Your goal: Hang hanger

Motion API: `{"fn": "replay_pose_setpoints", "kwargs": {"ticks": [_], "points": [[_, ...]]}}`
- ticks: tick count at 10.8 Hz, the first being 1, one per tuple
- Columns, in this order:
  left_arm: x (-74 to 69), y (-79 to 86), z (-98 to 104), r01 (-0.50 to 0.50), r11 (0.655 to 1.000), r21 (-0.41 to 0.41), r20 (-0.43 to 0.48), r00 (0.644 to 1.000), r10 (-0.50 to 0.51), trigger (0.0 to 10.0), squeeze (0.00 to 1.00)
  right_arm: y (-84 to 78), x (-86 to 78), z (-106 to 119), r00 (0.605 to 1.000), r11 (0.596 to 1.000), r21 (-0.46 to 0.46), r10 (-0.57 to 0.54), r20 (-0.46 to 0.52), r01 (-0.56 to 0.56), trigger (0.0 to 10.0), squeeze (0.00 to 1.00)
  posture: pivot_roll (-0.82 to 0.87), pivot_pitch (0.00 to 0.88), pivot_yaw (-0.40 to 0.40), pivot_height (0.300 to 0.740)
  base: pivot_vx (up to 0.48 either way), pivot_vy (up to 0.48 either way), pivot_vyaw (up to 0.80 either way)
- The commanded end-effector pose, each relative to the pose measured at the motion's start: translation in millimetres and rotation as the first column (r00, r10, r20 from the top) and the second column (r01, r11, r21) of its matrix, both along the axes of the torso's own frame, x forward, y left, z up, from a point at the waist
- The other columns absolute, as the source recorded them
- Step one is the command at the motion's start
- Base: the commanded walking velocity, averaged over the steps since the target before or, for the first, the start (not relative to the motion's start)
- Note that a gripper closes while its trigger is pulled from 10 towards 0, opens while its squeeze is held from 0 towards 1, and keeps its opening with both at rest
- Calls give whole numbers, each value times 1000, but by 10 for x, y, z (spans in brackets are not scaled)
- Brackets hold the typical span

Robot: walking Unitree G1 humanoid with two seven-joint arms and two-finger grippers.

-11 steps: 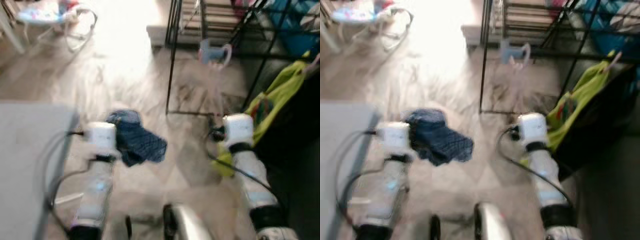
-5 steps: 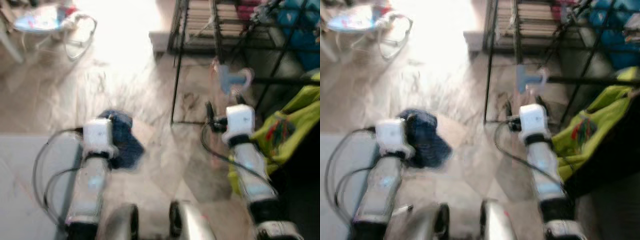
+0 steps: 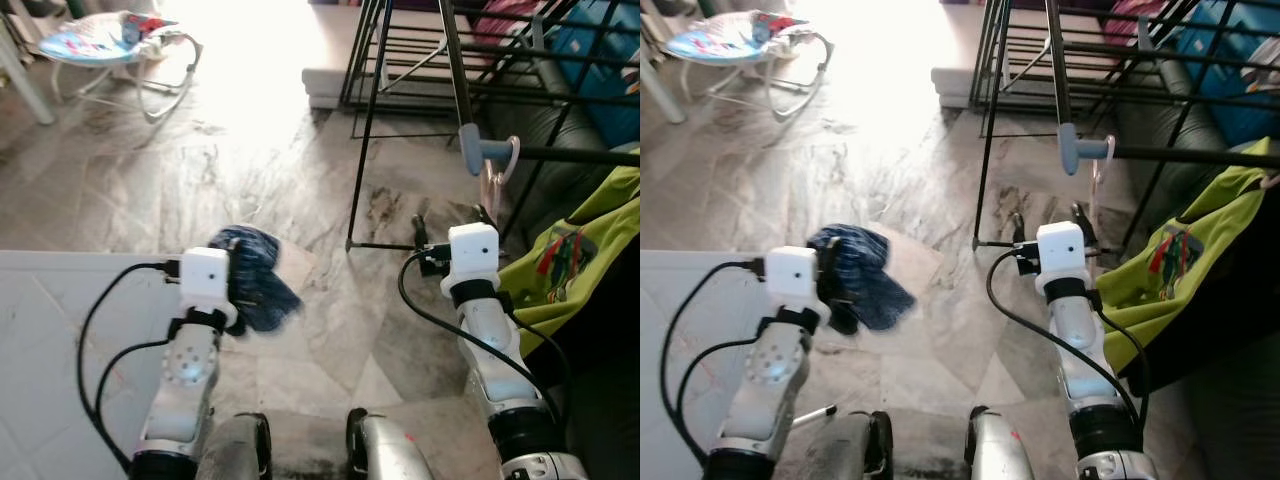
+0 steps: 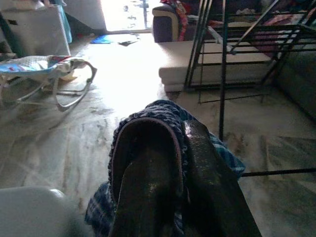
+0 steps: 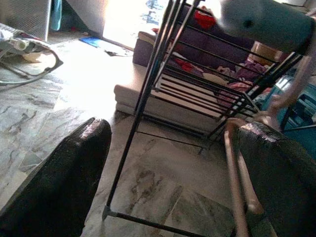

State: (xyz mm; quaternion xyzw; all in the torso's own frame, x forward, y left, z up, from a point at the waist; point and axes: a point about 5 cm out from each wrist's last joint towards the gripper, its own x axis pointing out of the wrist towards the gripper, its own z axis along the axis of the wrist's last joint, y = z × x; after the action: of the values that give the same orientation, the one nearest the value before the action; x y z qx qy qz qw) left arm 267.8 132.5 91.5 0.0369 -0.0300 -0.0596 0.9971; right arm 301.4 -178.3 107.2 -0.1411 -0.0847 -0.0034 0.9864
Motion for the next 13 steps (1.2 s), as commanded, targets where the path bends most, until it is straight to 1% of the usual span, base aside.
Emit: {"fn": "replay_pose_setpoints", "kwargs": {"ticks": [1, 2, 3, 5, 6, 7, 8, 9, 11, 13], "points": [[-13, -38, 8, 26, 1000, 0, -2, 1000, -26, 10000, 0, -57, 2, -18, 999, 999, -11, -51, -9, 51, 10000, 0, 26, 201, -31, 740, 0, 0, 0], [-25, -77, 9, 48, 999, -5, -2, 999, -48, 10000, 0, -126, 15, 21, 994, 993, -33, -112, 17, 112, 10000, 0, 27, 201, -30, 740, 0, 0, 0], [-32, -85, 10, 56, 998, 4, -1, 998, -56, 10000, 0, -148, 15, 57, 992, 992, -26, -120, 37, 121, 10000, 0, 27, 202, -28, 740, 0, 0, 0], [-32, -77, 4, 56, 998, 5, -5, 998, -56, 10000, 0, -157, 4, 64, 991, 992, -15, -128, 44, 128, 10000, 0, 26, 205, -27, 740, 0, 0, 0], [-32, -79, -1, 57, 998, 7, -9, 998, -57, 10000, 0, -155, -3, 63, 991, 991, -25, -130, 45, 131, 10000, 0, 22, 206, -28, 740, 0, 0, 0], [-33, -89, -8, 59, 998, 8, -14, 998, -59, 10000, 0, -221, -26, 68, 981, 977, -93, -186, 62, 191, 10000, 0, 18, 206, -28, 740, 0, 0, 0], [-33, -95, -15, 61, 998, 10, -18, 998, -61, 10000, 0, -263, -29, 51, 977, 973, -86, -209, 50, 213, 10000, 0, 18, 206, -28, 740, 0, 0, 0], [-29, -102, -22, 63, 998, 11, -22, 998, -63, 10000, 0, -288, -24, -4, 976, 973, -75, -218, 11, 218, 10000, 0, 15, 206, -30, 740, 0, 0, 0], [-23, -113, -32, 66, 998, 12, -29, 997, -65, 10000, 0, -233, -7, -98, 982, 984, -42, -178, -56, 175, 10000, 0, 15, 205, -33, 740, 0, 0, 0], [-33, -123, -49, 68, 998, 14, -36, 997, -67, 10000, 0, -243, -40, -187, 977, 982, -53, -185, -104, 180, 10000, 0, 14, 204, -33, 740, 0, 0, 0]]}}
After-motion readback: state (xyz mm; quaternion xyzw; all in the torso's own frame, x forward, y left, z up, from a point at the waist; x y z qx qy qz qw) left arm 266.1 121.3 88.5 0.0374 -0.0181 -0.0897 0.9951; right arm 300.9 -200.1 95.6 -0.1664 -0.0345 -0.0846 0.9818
